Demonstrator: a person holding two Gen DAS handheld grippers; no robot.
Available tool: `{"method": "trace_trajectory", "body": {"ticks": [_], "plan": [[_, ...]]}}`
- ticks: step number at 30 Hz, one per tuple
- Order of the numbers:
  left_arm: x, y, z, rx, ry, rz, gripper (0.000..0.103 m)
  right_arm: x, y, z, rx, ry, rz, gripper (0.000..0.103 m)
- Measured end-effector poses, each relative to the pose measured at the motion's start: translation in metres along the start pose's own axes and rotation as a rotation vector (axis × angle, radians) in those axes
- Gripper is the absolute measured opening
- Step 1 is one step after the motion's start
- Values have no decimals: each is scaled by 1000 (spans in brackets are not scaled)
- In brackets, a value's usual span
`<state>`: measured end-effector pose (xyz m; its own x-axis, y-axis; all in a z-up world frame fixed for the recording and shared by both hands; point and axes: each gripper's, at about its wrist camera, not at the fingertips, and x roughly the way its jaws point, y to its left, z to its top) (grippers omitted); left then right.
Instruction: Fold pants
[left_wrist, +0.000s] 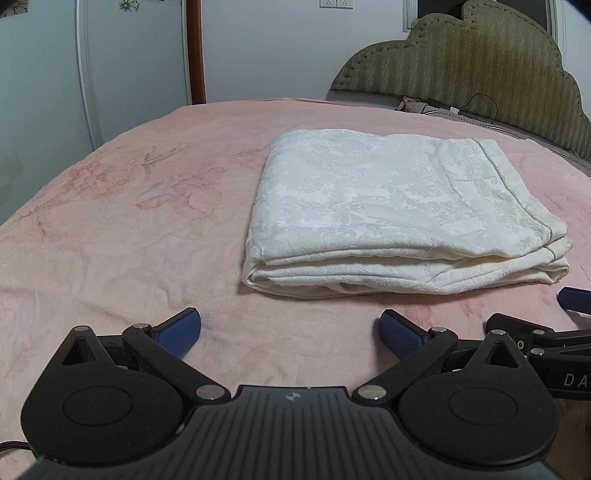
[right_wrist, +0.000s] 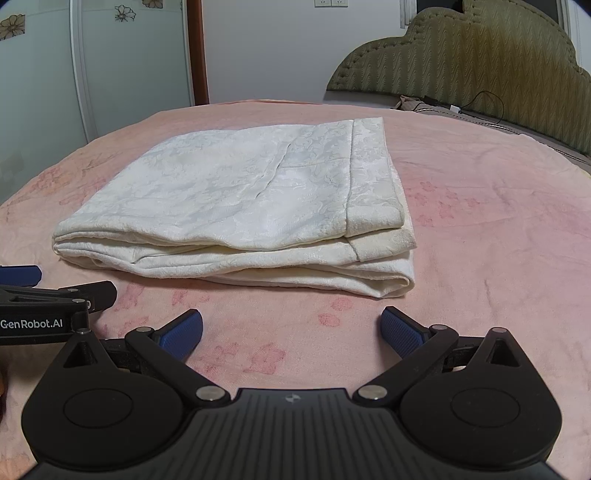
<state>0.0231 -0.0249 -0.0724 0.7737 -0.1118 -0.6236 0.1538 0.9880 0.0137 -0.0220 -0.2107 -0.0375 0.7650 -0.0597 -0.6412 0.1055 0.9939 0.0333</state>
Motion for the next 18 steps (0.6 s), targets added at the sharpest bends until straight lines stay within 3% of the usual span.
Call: {"method": "trace_trajectory", "body": {"ticks": [18], "plan": [[0,0,0,2,-1,3,103,0,-1,0,-2,0,0,103]]}}
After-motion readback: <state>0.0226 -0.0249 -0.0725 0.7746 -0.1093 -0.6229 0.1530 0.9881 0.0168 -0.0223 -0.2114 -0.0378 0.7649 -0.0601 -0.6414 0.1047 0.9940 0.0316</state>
